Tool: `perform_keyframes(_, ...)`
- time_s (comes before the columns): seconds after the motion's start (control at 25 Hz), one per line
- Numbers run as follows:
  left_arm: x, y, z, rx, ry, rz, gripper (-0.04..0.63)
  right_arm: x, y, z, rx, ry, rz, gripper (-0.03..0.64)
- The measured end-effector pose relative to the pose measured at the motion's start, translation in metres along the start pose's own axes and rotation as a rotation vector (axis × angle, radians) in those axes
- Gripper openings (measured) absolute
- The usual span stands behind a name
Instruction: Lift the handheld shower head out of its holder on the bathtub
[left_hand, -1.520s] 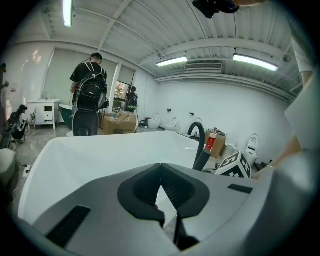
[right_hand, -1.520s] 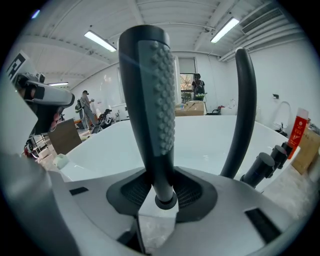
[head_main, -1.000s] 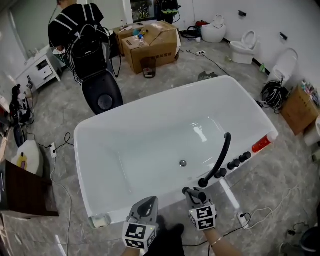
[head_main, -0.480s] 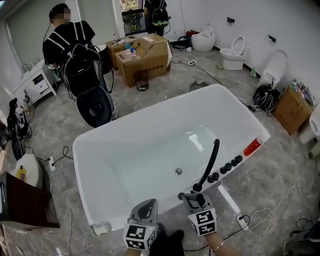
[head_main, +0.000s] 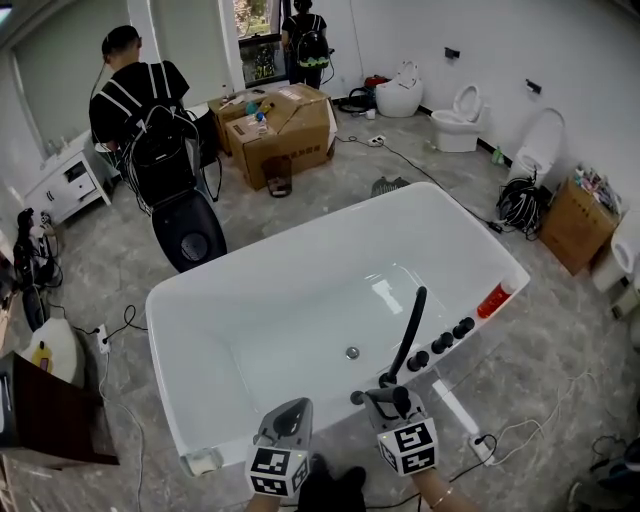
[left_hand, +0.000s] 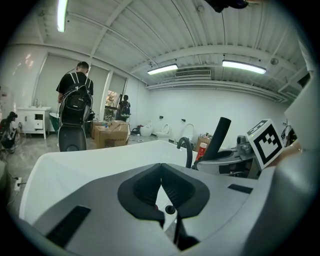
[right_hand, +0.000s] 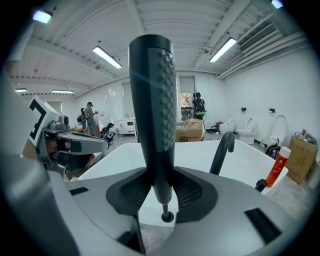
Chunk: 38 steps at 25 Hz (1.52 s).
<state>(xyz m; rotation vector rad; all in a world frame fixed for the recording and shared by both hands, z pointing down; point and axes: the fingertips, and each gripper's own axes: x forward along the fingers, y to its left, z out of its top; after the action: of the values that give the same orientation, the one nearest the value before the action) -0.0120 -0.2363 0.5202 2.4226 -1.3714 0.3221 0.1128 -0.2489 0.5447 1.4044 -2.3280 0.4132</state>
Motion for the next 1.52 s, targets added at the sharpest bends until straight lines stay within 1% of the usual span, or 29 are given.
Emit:
perform_keyframes(0.36, -0.012, -0.016, 0.017, 0.016, -0.009, -0.014, 0.020, -0.033, 0.007, 0.035, -0.018, -0.024, 0.026, 0.137)
perform_keyframes(0.64, -0.019, -0.019, 0.025, 0.034, -0.017, -0.021, 0.020, -0.051, 0.015, 0.054, -0.013, -0.051, 0.029, 0.137)
perform_keyframes(1.12, -0.027, -0.027, 0.034, 0.038, -0.036, -0.008, 0.020, -0.079, 0.014, 0.075, -0.019, -0.071, 0.034, 0.137)
perform_keyframes(1.52, -0.027, -0.036, 0.041, 0.042, -0.048, -0.006, 0.020, -0.089, 0.011, 0.080, -0.022, -0.082, 0.035, 0.137)
